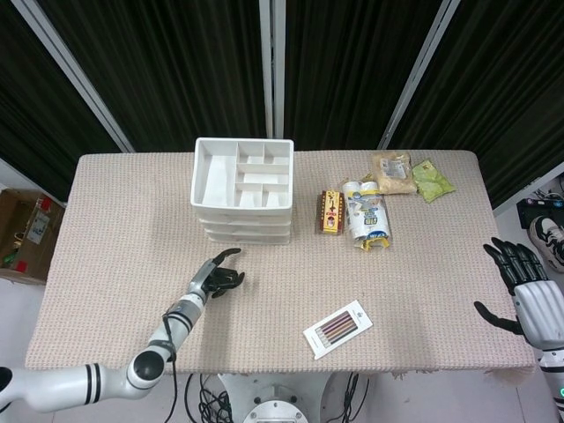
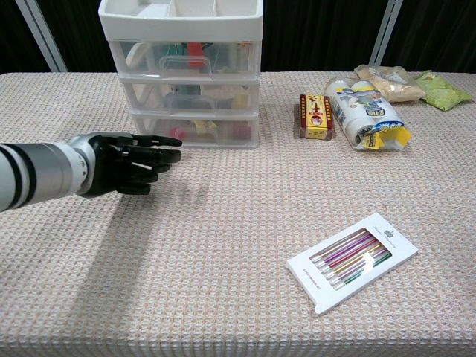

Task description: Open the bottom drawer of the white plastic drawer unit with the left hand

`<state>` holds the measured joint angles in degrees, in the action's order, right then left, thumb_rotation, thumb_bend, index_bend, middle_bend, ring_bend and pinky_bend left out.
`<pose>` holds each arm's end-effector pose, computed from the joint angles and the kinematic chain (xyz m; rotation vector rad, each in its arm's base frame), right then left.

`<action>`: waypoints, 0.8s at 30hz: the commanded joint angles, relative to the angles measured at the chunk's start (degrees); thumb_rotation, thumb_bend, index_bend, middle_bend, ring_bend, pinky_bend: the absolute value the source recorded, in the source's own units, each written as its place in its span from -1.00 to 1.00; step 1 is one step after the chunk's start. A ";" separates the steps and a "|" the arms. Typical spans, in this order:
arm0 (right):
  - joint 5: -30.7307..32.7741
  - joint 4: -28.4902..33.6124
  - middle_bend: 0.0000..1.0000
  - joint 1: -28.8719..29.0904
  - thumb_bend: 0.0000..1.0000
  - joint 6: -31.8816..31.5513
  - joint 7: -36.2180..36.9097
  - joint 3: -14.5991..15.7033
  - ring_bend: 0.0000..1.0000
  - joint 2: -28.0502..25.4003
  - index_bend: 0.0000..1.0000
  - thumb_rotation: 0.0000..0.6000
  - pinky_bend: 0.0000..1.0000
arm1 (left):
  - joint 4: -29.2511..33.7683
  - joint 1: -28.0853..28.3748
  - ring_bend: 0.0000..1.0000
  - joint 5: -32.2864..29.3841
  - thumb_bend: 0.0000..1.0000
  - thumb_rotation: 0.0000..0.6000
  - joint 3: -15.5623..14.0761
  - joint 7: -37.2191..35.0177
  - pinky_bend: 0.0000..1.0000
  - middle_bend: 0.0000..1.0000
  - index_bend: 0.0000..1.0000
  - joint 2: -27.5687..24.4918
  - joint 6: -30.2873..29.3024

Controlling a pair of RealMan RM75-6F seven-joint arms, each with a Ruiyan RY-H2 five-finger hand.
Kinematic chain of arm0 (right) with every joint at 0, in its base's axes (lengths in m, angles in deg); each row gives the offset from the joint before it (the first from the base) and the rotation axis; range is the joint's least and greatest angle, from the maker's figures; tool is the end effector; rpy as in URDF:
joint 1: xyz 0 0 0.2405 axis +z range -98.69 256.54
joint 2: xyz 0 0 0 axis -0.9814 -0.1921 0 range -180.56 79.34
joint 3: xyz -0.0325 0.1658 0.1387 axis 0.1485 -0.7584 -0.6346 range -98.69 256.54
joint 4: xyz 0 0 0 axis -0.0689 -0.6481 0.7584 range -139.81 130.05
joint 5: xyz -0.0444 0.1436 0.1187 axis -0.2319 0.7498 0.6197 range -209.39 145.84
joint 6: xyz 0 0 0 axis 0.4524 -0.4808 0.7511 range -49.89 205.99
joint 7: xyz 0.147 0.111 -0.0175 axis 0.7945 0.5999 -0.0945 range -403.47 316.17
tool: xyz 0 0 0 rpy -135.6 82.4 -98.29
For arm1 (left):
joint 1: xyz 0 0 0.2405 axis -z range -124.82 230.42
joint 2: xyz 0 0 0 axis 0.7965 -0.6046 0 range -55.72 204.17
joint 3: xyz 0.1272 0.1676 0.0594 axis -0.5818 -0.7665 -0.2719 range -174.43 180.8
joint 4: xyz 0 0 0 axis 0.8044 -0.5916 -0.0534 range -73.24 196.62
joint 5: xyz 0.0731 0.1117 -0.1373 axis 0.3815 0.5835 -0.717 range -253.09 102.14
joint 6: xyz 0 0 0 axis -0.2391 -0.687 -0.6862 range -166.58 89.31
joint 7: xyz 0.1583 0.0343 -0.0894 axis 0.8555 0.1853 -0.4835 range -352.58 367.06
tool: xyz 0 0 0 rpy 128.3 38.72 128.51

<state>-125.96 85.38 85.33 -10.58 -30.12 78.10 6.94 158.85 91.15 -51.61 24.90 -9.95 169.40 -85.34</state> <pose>-0.2534 -0.2170 0.1870 1.4863 -0.8872 1.0725 -0.1073 0.3058 -0.0730 -0.7741 -2.4818 -1.1111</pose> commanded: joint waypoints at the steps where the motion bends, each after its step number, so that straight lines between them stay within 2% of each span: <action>1: -0.09 0.12 -0.92 -0.11 -0.70 -0.12 -0.12 0.03 -1.00 0.02 -1.00 1.00 -1.00 | -2.38 2.13 0.87 -4.72 -0.16 1.00 2.53 -1.00 1.00 0.62 -0.74 3.17 -1.37; 6: -0.14 0.31 -0.92 -0.38 -0.70 -0.34 -0.33 0.03 -1.00 -0.02 -1.00 1.00 -1.00 | -3.74 2.32 0.88 -7.46 -0.16 1.00 5.66 -3.48 1.00 0.62 -0.76 5.19 -0.63; 16: 0.14 0.53 -0.91 -0.83 -0.70 -0.36 -0.49 0.03 -1.00 -0.05 -1.00 1.00 -1.00 | -7.80 3.80 0.88 -15.33 -0.16 1.00 10.08 -6.96 1.00 0.64 -0.76 7.01 5.23; 24: 0.49 0.31 -0.90 -0.89 -0.70 0.01 -0.40 -0.09 -1.00 0.02 -1.00 1.00 -1.00 | -10.31 4.24 0.88 -17.35 -0.16 1.00 11.64 -8.48 1.00 0.65 -0.75 7.55 8.26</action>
<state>-125.47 85.69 84.44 -10.56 -30.52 78.02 6.96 148.85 95.32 -68.84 36.29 -18.18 176.85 -77.43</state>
